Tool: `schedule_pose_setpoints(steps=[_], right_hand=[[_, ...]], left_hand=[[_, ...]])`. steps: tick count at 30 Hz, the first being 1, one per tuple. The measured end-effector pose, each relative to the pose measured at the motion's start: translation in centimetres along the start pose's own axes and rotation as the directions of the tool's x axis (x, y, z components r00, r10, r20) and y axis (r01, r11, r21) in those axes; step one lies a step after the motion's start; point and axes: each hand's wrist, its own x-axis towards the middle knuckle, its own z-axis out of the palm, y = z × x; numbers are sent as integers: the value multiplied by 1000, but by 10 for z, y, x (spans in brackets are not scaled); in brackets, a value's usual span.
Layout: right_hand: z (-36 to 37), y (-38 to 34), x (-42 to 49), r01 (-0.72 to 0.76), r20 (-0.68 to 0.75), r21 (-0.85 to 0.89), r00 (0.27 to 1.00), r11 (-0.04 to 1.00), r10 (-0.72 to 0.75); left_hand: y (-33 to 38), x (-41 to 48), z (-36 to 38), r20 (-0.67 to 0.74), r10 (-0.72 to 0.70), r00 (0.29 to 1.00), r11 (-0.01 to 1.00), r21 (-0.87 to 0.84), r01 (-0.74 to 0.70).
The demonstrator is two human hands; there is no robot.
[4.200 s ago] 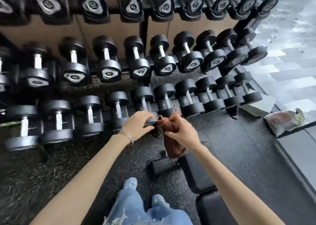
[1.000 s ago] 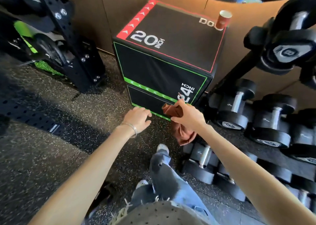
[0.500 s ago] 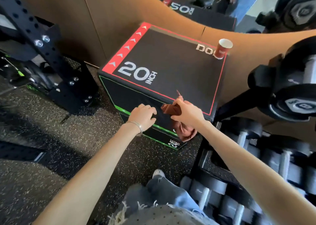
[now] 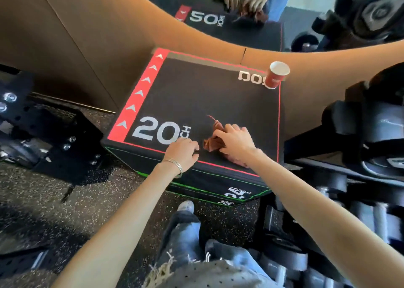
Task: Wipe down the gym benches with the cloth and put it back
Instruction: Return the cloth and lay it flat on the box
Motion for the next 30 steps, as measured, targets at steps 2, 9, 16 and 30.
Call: schedule_pose_setpoints(steps=[2, 9, 16, 30], right_hand=[[7, 1, 9, -47, 75, 22, 996, 999, 45], [14, 27, 10, -323, 56, 508, 937, 799, 344], [29, 67, 6, -646, 381, 445, 763, 620, 522], [24, 88, 24, -634, 484, 614, 773, 470, 410]], left_hand=[[-11, 21, -6, 15, 30, 999, 1000, 8, -31], [-32, 81, -16, 70, 107, 992, 994, 26, -109], [2, 118, -3, 92, 171, 981, 985, -29, -168], [22, 147, 5, 369, -97, 924, 797, -528, 295]])
